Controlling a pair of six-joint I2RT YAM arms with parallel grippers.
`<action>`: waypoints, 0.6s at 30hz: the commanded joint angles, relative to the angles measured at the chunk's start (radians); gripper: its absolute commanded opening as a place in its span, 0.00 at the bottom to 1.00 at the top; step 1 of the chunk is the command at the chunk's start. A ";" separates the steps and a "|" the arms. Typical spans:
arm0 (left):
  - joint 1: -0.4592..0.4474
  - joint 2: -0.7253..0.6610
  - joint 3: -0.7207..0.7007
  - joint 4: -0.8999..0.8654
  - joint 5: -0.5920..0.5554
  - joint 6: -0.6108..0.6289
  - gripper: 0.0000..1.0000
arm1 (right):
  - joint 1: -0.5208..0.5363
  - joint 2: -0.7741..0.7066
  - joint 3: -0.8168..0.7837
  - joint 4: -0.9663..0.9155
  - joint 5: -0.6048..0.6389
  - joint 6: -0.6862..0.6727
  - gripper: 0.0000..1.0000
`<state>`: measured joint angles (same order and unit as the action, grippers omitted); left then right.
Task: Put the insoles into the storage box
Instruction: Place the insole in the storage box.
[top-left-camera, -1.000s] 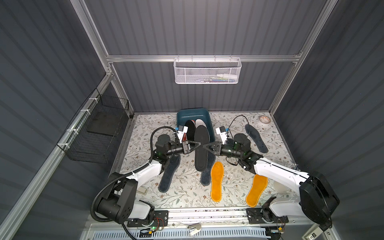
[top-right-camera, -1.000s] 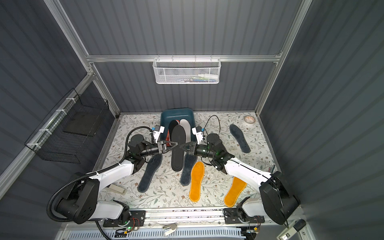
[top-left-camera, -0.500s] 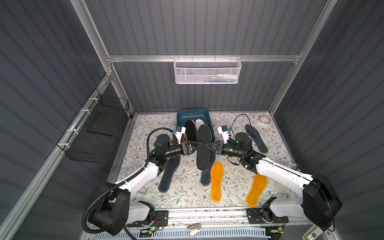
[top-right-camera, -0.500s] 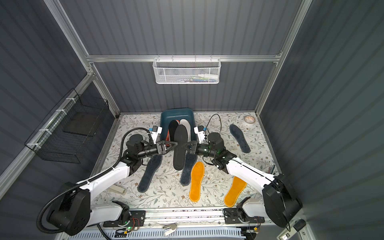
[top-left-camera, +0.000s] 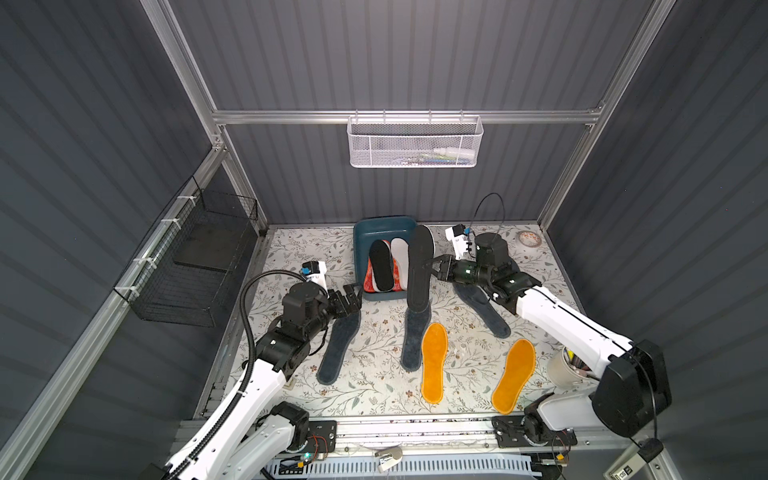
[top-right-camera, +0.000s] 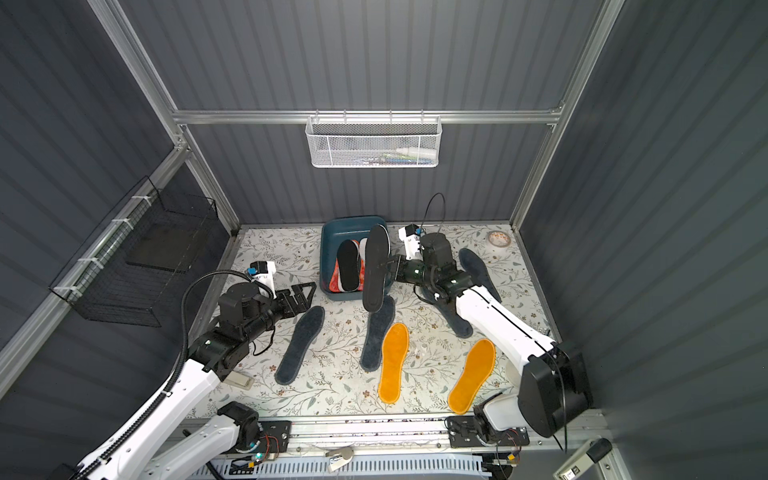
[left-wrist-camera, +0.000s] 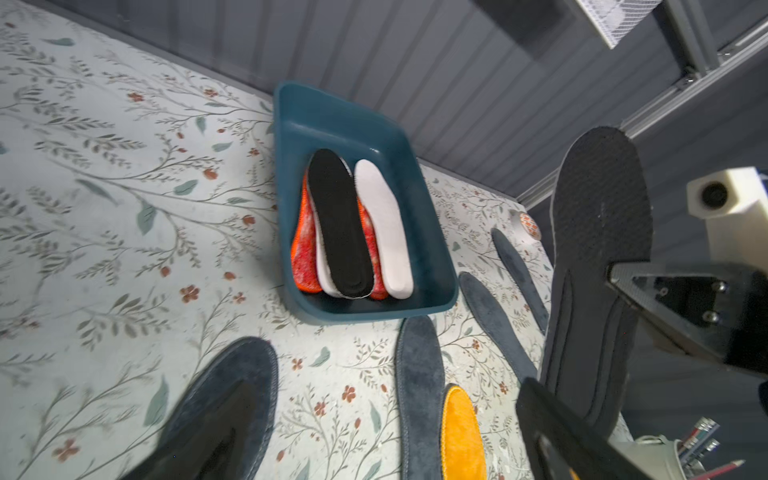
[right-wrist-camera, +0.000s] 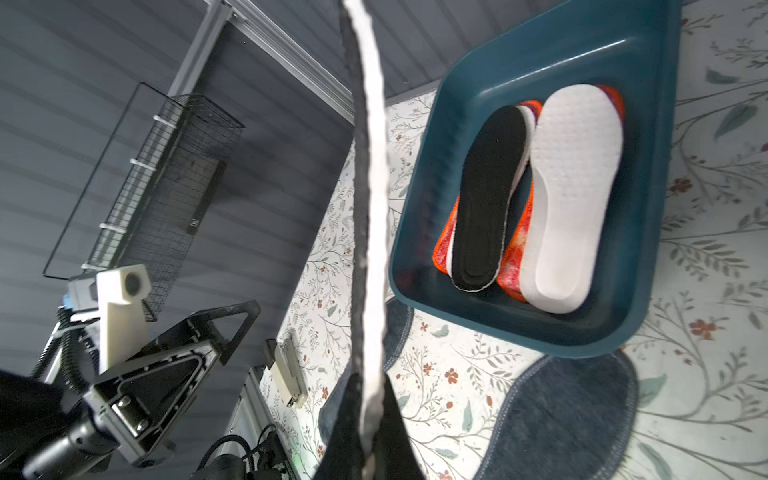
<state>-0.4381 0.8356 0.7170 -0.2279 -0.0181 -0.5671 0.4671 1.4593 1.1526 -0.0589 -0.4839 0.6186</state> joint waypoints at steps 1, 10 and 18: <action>-0.003 -0.034 -0.027 -0.147 -0.060 0.014 1.00 | -0.014 0.093 0.097 -0.126 0.005 -0.104 0.00; -0.003 -0.166 -0.060 -0.267 -0.104 -0.011 1.00 | -0.063 0.341 0.360 -0.209 -0.011 -0.195 0.00; -0.003 -0.164 -0.061 -0.292 -0.102 -0.025 1.00 | -0.091 0.516 0.537 -0.262 -0.030 -0.256 0.00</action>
<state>-0.4381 0.6743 0.6590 -0.4866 -0.1089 -0.5789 0.3832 1.9377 1.6417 -0.2802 -0.4950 0.4095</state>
